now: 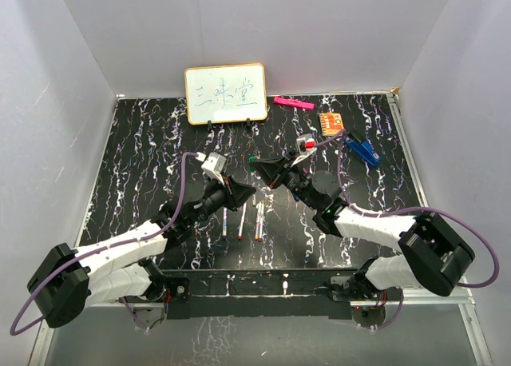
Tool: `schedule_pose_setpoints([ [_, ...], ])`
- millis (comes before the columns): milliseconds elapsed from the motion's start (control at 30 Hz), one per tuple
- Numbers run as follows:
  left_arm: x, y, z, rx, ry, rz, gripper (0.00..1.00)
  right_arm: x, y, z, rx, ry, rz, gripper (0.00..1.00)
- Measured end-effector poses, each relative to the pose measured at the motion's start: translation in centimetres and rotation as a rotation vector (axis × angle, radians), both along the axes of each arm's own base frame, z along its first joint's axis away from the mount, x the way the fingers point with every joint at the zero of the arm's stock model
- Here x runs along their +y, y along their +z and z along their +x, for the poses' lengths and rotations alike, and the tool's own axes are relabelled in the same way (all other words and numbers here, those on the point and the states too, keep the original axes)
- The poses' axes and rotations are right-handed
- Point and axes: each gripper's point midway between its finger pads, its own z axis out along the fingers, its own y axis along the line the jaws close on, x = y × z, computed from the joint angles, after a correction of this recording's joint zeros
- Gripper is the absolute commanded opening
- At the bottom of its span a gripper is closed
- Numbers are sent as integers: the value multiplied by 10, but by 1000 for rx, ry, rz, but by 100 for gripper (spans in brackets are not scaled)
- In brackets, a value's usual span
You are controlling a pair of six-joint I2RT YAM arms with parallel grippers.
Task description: Insert the pens into the pen caps
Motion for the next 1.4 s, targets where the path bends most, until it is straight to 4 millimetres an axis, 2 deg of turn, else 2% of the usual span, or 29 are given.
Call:
schedule_pose_setpoints([
  [700,12,-9,10,-75,55,113,0,11,-9,-1,7,0,-46,0],
  [833,17,-13,9,-66,70,140,0,13,-10,0,23,-14,-55,23],
  [900,21,-11,13,-67,99,148,0,16,-15,-1,47,-8,-82,26],
  [967,26,4,22,-87,144,132,0,20,-31,-5,91,0,-140,28],
  [1000,28,6,23,-86,156,132,0,22,-31,-5,95,-8,-151,30],
  [1033,31,6,24,-81,169,132,0,23,-29,-4,96,-15,-168,33],
  [1100,35,8,25,-77,195,126,0,23,-24,-1,94,-34,-199,47],
  [1167,40,3,27,-58,225,143,0,18,-16,5,82,-78,-221,67],
  [1267,54,-16,29,-14,284,213,0,3,6,14,42,-158,-225,96],
  [1400,73,-34,35,7,361,313,0,-17,34,21,-10,-255,-211,98],
])
